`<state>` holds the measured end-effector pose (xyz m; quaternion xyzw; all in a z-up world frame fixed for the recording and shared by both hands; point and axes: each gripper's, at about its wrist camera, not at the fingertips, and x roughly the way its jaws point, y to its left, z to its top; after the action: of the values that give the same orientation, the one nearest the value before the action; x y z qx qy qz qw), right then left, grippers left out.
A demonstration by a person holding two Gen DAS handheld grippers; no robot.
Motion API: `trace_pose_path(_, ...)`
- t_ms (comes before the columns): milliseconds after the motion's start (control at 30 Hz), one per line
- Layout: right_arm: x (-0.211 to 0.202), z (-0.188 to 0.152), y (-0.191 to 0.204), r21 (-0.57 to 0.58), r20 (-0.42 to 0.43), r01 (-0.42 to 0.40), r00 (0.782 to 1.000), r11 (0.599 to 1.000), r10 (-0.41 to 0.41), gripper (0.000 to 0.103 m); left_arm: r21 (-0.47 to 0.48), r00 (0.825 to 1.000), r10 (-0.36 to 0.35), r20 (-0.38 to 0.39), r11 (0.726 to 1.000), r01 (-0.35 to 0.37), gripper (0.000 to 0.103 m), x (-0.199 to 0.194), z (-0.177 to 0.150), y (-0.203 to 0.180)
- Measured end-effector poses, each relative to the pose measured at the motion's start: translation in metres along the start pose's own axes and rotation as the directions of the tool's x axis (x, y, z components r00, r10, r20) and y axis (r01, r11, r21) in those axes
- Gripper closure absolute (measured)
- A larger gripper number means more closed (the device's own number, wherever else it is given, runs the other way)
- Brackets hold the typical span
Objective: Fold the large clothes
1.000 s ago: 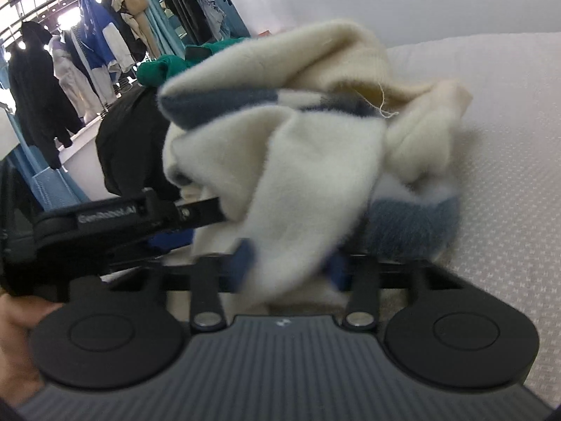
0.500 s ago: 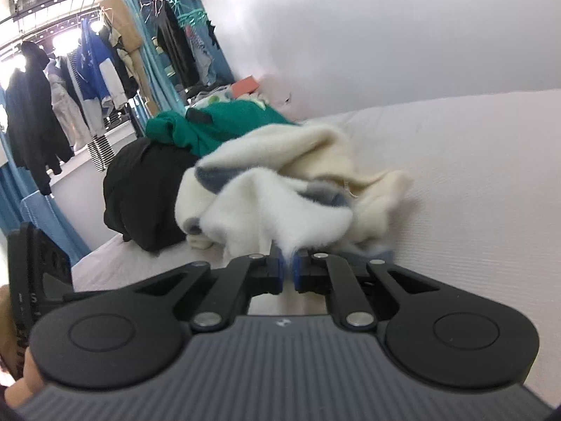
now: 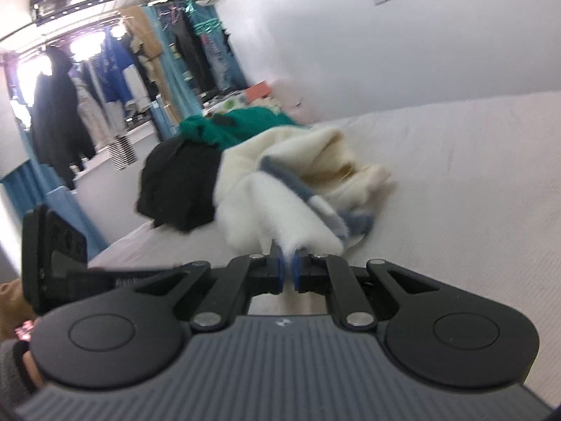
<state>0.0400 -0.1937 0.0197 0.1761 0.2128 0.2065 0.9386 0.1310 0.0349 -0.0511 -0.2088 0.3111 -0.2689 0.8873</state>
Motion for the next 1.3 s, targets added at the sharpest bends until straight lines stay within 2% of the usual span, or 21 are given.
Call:
trace_pose_path(267, 0.023, -0.016, 0.022, -0.001, -0.074, -0.142, 0.987, 0.99, 0.141, 0.09, -0.125, 0.989, 0.092, 0.115, 0.989, -0.078, 0.094, -0.058, -0.01, -0.001)
trace_pose_path(333, 0.027, -0.019, 0.027, -0.009, -0.097, -0.172, 0.981, 0.985, 0.17, 0.083, -0.147, 0.982, 0.113, 0.15, 0.985, -0.091, 0.094, -0.07, -0.005, 0.0)
trace_pose_path(400, 0.026, -0.022, 0.031, -0.024, -0.106, -0.195, 0.976, 0.98, 0.192, 0.063, -0.173, 0.972, 0.138, 0.188, 0.979, -0.106, 0.095, -0.083, -0.001, 0.005)
trace_pose_path(500, 0.023, -0.023, 0.032, -0.041, -0.107, -0.236, 0.967, 0.971, 0.23, 0.047, -0.219, 0.953, 0.204, 0.223, 0.963, -0.154, 0.096, -0.097, 0.014, 0.018)
trace_pose_path(600, 0.019, -0.021, 0.029, -0.036, -0.09, -0.234, 0.969, 0.971, 0.23, 0.042, -0.297, 0.929, 0.286, 0.235, 0.931, -0.212, 0.096, -0.103, 0.026, 0.042)
trace_pose_path(700, 0.021, -0.015, 0.017, 0.011, -0.074, -0.216, 0.974, 0.976, 0.216, 0.042, -0.365, 0.887, 0.412, 0.208, 0.874, -0.321, 0.096, -0.109, 0.034, 0.063)
trace_pose_path(767, 0.029, -0.01, 0.008, 0.033, -0.076, -0.181, 0.98, 0.983, 0.183, 0.041, -0.429, 0.877, 0.455, 0.155, 0.831, -0.355, 0.096, -0.107, 0.036, 0.079)
trace_pose_path(833, 0.043, -0.003, 0.001, 0.04, -0.089, -0.131, 0.987, 0.991, 0.134, 0.041, -0.455, 0.874, 0.47, 0.125, 0.809, -0.371, 0.096, -0.102, 0.037, 0.092)
trace_pose_path(967, 0.078, 0.004, -0.014, 0.03, -0.135, -0.03, 0.99, 0.999, 0.034, 0.041, -0.427, 0.879, 0.468, 0.095, 0.816, -0.389, 0.095, -0.091, 0.035, 0.09)
trace_pose_path(1000, 0.086, 0.005, -0.018, 0.032, -0.141, -0.011, 0.99, 0.999, 0.015, 0.041, -0.408, 0.875, 0.475, 0.097, 0.821, -0.4, 0.094, -0.087, 0.037, 0.09)
trace_pose_path(1067, 0.102, 0.007, -0.029, 0.044, -0.153, 0.025, 0.988, 0.999, -0.018, 0.041, -0.356, 0.859, 0.5, 0.109, 0.826, -0.436, 0.085, -0.075, 0.042, 0.085)
trace_pose_path(1133, 0.118, 0.008, -0.038, 0.046, -0.165, 0.054, 0.985, 0.998, -0.046, 0.041, -0.316, 0.849, 0.507, 0.15, 0.838, -0.445, 0.053, -0.078, 0.044, 0.079)
trace_pose_path(1167, 0.126, 0.009, -0.042, 0.043, -0.169, 0.069, 0.984, 0.997, -0.061, 0.042, -0.299, 0.845, 0.506, 0.176, 0.845, -0.444, 0.048, -0.079, 0.045, 0.076)
trace_pose_path(1300, 0.15, 0.012, -0.055, 0.059, -0.163, 0.095, 0.983, 0.994, -0.084, 0.042, -0.226, 0.826, 0.48, 0.296, 0.875, -0.427, 0.046, -0.089, 0.051, 0.058)
